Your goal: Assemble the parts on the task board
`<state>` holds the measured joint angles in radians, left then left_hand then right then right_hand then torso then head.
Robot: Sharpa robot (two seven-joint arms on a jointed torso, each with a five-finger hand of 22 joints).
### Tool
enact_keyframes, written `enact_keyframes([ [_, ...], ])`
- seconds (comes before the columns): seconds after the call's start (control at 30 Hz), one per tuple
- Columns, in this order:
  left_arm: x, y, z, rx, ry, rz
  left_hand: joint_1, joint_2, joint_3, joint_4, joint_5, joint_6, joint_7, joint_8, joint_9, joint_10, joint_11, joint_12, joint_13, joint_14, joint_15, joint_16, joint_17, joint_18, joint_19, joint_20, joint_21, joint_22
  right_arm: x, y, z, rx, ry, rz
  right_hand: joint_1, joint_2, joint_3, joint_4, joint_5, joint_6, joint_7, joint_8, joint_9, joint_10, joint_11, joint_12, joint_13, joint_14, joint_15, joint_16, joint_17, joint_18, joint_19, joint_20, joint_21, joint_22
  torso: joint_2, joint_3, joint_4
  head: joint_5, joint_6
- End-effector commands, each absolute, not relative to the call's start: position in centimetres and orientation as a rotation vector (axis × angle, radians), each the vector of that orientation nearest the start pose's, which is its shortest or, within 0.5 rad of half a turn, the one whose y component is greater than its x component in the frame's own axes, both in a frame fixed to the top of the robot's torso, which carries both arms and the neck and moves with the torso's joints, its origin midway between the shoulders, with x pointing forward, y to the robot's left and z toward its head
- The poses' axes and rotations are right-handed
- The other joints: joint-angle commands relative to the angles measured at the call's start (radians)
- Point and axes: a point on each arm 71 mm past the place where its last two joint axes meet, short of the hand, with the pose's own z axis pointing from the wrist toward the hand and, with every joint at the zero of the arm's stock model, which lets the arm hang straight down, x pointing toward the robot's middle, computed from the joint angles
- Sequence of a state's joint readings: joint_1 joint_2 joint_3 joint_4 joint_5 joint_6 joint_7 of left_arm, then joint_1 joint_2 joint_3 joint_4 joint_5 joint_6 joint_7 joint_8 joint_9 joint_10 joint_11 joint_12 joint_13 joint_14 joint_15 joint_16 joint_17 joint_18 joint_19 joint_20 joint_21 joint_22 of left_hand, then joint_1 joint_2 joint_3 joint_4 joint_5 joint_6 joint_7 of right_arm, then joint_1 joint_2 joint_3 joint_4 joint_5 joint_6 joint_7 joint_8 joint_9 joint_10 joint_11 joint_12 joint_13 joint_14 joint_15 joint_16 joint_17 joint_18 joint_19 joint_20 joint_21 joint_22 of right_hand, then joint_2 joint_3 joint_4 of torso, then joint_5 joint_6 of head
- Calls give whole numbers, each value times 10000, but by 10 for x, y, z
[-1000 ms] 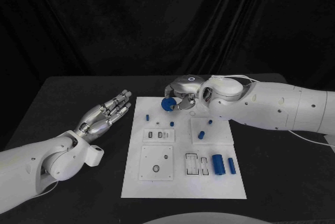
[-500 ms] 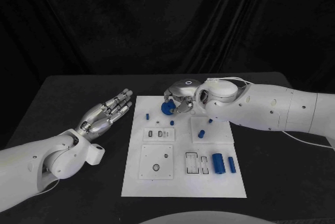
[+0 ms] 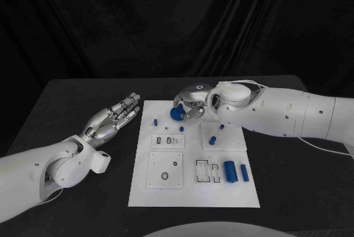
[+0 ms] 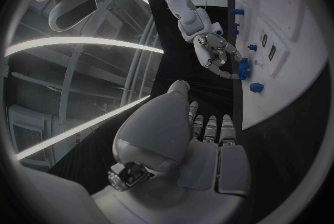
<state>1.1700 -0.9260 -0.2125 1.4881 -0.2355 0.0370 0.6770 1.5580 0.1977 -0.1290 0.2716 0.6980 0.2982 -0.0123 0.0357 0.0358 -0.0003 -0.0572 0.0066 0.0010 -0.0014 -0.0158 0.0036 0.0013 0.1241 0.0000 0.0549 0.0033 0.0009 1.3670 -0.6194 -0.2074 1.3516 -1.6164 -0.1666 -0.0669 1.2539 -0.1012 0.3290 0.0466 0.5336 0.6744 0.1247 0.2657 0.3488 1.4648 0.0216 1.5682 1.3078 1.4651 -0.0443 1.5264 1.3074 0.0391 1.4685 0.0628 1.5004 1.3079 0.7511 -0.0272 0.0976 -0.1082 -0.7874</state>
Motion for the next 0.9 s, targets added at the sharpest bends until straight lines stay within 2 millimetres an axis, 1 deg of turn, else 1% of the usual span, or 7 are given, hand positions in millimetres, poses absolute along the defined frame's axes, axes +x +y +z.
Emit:
enact_keyframes([
  [0.03, 446, 240, -226, -7021, 14759, -18697, 103, 28, 68, 2, -9, -64, -4, 5, -6, 3, 92, -66, -10, 14, 57, -36, -13, 155, 0, 52, -33, -9, 515, -131, -180, -5829, 17262, 5151, 52, -101, 51, -89, -35, -267, -38, -490, -381, 1060, -13, 26, 2630, 848, -31, -73, 1686, -112, 444, 8, -86, 1955, 1, -2, -1, 1, -19],
  [0.13, 446, 241, -226, -7027, 14775, -18691, 103, 28, 68, 2, -9, -64, -4, 5, -6, 3, 92, -66, -10, 14, 57, -36, -13, 155, 0, 52, -33, -9, 515, -131, -180, -5852, 17285, 5164, 47, -98, 41, -122, -68, -314, -116, -694, -559, 1060, -75, 26, 2630, 833, -76, -113, 1618, -105, 431, -28, -111, 1942, 2, -2, 2, 0, -19],
  [0.33, 446, 241, -226, -7035, 14799, -18685, 109, 28, 78, -6, -10, -60, 4, 6, -5, 3, 102, -66, -10, 14, 61, -36, -13, 158, 0, 59, -33, -9, 515, -131, -180, -5857, 17267, 5192, 35, -55, -7, -182, -295, -1463, -318, -1399, -1337, 1060, -248, 26, 2630, 811, -222, -185, 1502, -85, 395, -160, -183, 1904, 3, -5, 5, -12, -2],
  [0.7, 446, 242, -226, -7056, 14806, -18654, 115, 28, 90, -13, -10, -54, 17, 8, -4, 3, 116, -66, -10, 14, 63, -36, -13, 162, 0, 67, -33, -9, 512, -143, -166, -5475, 16000, 5690, 39, 6, -26, -192, -380, -1175, -373, -1443, -1437, 1060, -314, 26, 2630, 786, -288, -267, 1371, -64, 353, -232, -262, 1856, -4, -2, 5, -31, 91],
  [0.8, 446, 244, -226, -7073, 14795, -18601, 121, 31, 103, -20, -10, -53, 32, 9, -3, 3, 133, -66, -10, 14, 65, -36, -13, 167, 0, 74, -33, -9, 508, -157, -146, -5221, 15254, 5766, -39, 48, -133, -111, -1034, -266, -373, -1278, -1337, 1060, -323, 26, 2630, 792, -303, -271, 1372, -70, 368, -254, -262, 1870, -1, 3, 9, -46, 101],
  [0.83, 446, 245, -226, -7080, 14792, -18582, 121, 31, 103, -20, -10, -53, 32, 9, -3, 3, 133, -66, -10, 14, 65, -36, -13, 167, 0, 74, -33, -9, 507, -163, -139, -5098, 15076, 5737, -162, 95, -294, 28, -2136, 303, -368, -1132, -1290, 1060, -325, 26, 2630, 804, -302, -251, 1407, -82, 395, -259, -234, 1900, -4, 2, 7, -50, 88],
  [0.9, 445, 246, -226, -7089, 14790, -18555, 121, 31, 103, -20, -10, -53, 32, 9, -3, 3, 133, -66, -10, 14, 65, -36, -13, 167, 0, 74, -33, -9, 504, -174, -128, -4853, 14954, 5664, -184, 131, -428, 110, -2625, 568, -367, -1095, -1315, 1060, -318, 26, 2630, 815, -298, -229, 1443, -95, 429, -255, -197, 1938, -6, 1, 4, -54, 79],
])
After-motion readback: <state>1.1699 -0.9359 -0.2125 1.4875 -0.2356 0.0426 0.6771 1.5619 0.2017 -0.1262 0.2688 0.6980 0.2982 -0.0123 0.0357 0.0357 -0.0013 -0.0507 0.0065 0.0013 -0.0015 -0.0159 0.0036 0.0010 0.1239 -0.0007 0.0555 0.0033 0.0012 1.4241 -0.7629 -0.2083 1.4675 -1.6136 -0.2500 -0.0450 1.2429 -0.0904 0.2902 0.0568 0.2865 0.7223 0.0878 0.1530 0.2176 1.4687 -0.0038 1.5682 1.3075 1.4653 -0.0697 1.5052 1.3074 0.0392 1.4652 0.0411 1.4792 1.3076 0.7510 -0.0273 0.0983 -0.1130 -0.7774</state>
